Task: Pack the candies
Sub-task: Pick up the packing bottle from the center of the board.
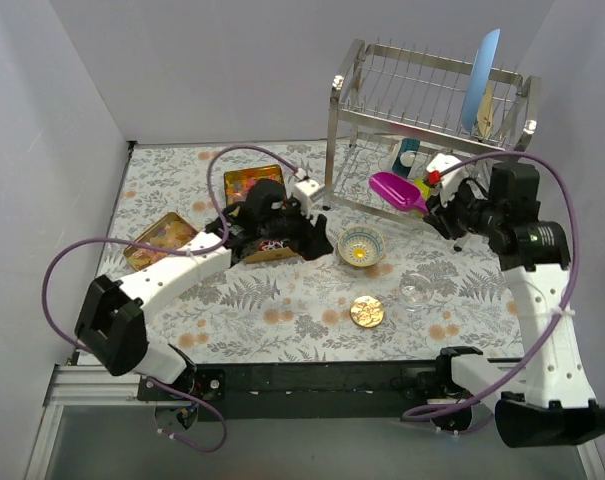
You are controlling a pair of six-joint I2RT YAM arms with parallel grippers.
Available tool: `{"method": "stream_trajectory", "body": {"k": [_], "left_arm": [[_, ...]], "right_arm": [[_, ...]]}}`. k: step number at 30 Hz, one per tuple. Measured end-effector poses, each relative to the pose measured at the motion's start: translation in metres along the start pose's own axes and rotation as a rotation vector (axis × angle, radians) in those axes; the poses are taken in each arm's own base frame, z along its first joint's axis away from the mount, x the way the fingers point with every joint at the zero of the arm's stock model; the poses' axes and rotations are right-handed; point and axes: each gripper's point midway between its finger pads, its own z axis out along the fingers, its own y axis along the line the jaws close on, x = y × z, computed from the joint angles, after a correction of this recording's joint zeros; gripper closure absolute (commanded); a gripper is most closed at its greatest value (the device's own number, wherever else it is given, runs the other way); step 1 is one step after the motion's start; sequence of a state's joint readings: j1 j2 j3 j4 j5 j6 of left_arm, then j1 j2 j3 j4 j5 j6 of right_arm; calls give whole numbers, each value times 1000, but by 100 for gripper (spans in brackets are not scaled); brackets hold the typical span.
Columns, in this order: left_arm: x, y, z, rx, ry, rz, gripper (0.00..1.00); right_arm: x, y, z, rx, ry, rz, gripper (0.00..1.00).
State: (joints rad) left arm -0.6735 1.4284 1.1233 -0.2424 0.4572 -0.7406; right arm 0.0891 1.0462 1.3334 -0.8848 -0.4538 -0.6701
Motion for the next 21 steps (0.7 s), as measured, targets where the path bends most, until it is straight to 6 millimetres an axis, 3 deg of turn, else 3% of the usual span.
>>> {"method": "stream_trajectory", "body": {"k": [9,13,21], "left_arm": [[47,-69,107,12,127,-38,49],[54,-75,146,-38,139,-41,49],[57,-74,204,-110,126,-51,48]], "right_arm": [[6,-29,-66,425,-15,97,99],[12,-41,-83,547,5,152,99],[19,-45,-89,610,17,207,99]]}}
